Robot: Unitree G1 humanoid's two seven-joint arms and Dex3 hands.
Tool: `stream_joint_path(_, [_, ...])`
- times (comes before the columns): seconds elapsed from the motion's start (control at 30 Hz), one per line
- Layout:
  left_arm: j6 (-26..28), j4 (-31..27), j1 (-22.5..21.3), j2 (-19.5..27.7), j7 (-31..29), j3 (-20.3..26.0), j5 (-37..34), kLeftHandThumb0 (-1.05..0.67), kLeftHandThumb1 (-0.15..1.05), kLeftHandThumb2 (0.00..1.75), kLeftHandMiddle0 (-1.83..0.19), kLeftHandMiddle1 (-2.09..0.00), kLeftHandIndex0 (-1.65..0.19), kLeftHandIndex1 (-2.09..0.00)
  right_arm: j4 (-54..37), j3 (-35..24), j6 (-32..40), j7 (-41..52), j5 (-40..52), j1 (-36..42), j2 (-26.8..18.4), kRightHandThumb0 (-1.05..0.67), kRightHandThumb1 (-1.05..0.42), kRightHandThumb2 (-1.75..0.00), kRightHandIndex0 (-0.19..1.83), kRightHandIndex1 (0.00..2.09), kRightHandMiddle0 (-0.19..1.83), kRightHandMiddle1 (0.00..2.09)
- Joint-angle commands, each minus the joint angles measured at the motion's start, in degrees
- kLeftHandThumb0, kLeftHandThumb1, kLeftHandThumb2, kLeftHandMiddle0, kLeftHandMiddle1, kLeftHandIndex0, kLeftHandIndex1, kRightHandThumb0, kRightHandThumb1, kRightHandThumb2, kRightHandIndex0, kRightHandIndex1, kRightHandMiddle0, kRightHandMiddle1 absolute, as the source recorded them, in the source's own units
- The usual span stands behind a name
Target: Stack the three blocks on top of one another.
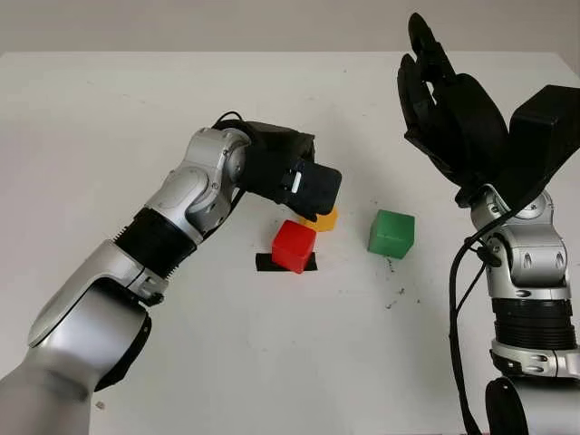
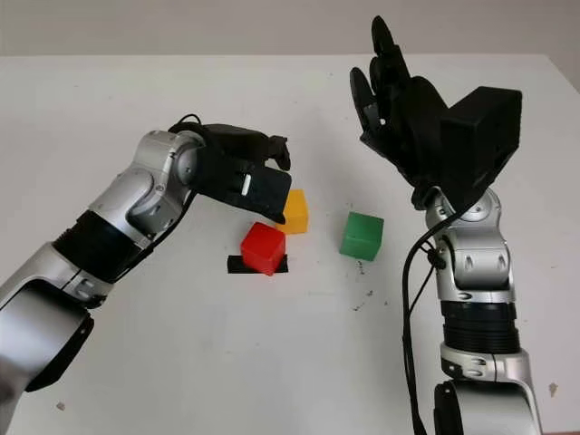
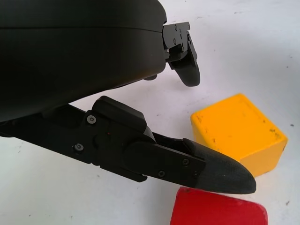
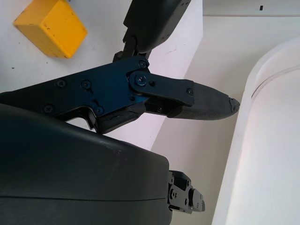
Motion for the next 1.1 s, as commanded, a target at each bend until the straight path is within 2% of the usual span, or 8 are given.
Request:
stream_joint_path(0.0, [-0.68,-1.11,0.95,0.20,0.66,-0.49,0.62,-1.05,1.05,0.18,0.19,-0.89,0.19,-1.20,-1.03,-0.54,-1.06,-0.12,-0.10,0.37,-0.82,-0.72,-1.05,-0.63,-0.19,0.00,-0.19,0.00])
stream_joint_path(0.27, [-2.44,-1.76,2.96,-0.25,2.50,-0.31,0.98,-1.05,1.05,0.15,0.19,-0.87,0.19,-1.18,-0.98,-0.89,-1.44,0.54,0.51,0.44,-0.99,-0.71,-1.05,-0.62,-0.19,0.00,-0.19,0.00])
stream_joint_path(0.47, [-3.65,-1.71,3.94,-0.87,4.66,-0.78,1.69,-1.05,1.05,0.19,0.19,-1.04,0.19,-1.24,-0.76,-0.82,-2.01,0.76,0.48,0.50,-1.23,-0.70,-1.05,-0.63,-0.19,0.00,-0.19,0.00])
stream_joint_path(0.67, [-3.57,-1.69,4.38,-1.93,6.31,-1.31,2.94,-1.05,1.05,0.18,0.19,-1.16,0.15,-1.19,-0.41,-1.09,-2.90,0.96,1.13,0.50,-1.09,-0.75,-1.05,-0.61,-0.19,0.00,-0.19,0.00])
stream_joint_path(0.77, [-3.53,-1.94,4.63,-2.38,7.22,-1.13,3.30,-1.04,1.05,0.17,0.19,-1.02,0.11,-1.18,-0.51,-1.28,-2.78,0.91,1.54,0.52,-1.08,-0.77,-1.05,-0.60,-0.19,0.00,-0.19,0.00])
stream_joint_path(0.9, [-4.99,-1.94,5.10,-2.40,9.99,-0.94,3.36,-0.93,1.05,0.09,0.17,-0.92,-0.06,-1.17,-0.62,-1.39,-2.71,1.11,1.65,0.51,-1.34,-0.74,-1.05,-0.61,-0.19,0.00,-0.19,0.00])
stream_joint_path(0.97, [-5.73,-1.90,4.98,-2.12,10.48,-1.38,3.91,-0.87,1.05,0.06,0.12,-0.77,-0.06,-1.34,-0.67,-1.54,-2.55,1.22,1.84,0.49,-1.36,-0.73,-1.05,-0.61,-0.19,0.00,-0.19,0.00])
stream_joint_path(1.07, [-6.78,-1.45,4.82,-1.87,11.25,-1.94,5.23,-0.81,1.01,0.05,-0.06,-0.51,-0.06,-1.36,-0.64,-1.80,-2.62,1.57,2.30,0.48,-1.37,-0.74,-1.05,-0.60,-0.19,0.00,-0.19,0.00])
